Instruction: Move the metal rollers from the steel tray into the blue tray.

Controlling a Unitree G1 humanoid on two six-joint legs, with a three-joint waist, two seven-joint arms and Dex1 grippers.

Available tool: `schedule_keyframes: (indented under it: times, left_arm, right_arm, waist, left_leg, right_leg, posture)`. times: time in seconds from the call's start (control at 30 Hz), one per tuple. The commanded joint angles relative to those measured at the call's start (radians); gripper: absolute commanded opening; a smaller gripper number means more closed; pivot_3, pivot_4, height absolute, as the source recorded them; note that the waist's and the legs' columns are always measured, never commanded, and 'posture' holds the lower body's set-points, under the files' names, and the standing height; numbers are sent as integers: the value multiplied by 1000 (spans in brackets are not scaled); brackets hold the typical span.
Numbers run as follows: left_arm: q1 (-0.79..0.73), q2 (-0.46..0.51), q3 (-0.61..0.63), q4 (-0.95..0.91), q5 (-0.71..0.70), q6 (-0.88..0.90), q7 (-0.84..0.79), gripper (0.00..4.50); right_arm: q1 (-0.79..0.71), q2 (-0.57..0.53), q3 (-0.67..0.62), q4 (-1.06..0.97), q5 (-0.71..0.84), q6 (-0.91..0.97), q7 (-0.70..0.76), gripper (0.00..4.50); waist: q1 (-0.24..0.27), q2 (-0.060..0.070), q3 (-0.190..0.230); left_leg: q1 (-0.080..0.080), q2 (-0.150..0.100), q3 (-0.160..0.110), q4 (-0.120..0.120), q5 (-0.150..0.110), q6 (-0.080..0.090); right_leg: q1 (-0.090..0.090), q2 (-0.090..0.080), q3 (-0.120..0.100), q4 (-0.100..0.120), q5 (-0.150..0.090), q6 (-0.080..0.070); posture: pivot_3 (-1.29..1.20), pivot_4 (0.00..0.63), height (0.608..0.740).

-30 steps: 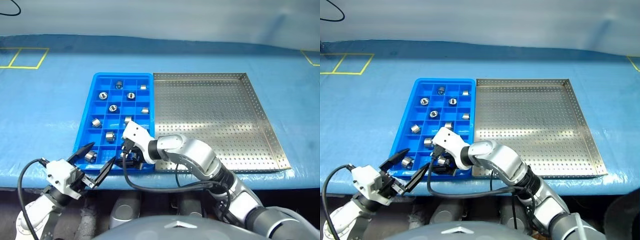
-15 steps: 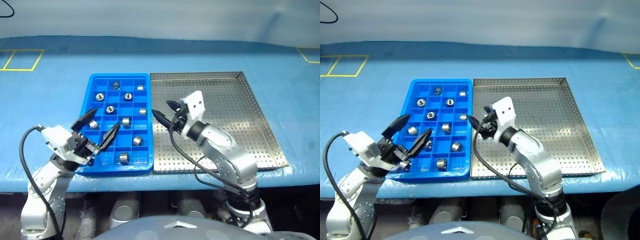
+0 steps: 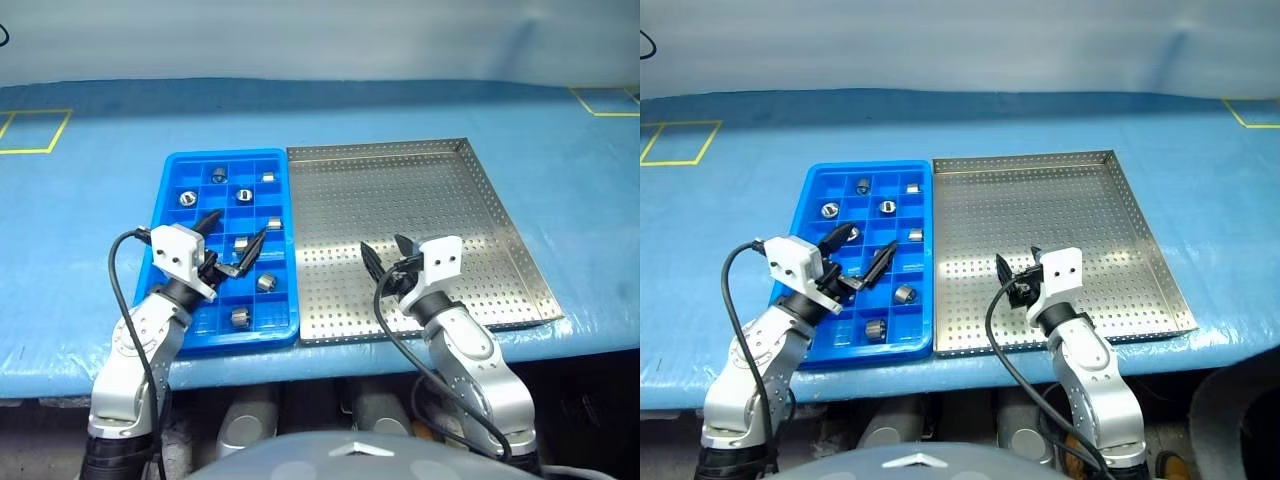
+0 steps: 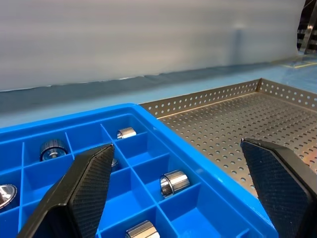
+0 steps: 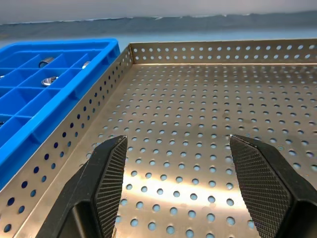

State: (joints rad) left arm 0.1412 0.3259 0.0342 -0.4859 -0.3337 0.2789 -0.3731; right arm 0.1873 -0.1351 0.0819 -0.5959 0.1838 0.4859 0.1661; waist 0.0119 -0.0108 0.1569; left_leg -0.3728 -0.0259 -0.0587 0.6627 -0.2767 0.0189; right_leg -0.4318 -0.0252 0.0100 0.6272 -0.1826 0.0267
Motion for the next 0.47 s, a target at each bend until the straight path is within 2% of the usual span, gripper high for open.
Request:
schedule_keyframes:
  times: [0.03, 0.47]
  left_arm:
    - [-9, 5, -3, 3, 17, -6, -3, 4500]
    - [7, 6, 14, 35, 25, -32, -23, 4500]
  right_arm:
    - [5, -4, -14, -26, -12, -37, -9, 3465]
    - [4, -33, 10, -36, -13, -36, 27, 3465]
  waist:
    - [0, 0, 0]
    - [2, 0, 0]
  left_leg:
    - [0, 0, 0, 0, 0, 0]
    - [0, 0, 0, 0, 0, 0]
  right_leg:
    - [0, 0, 0, 0, 0, 0]
    - [0, 0, 0, 0, 0, 0]
  posture:
    - [50, 150, 740]
    - [66, 150, 740]
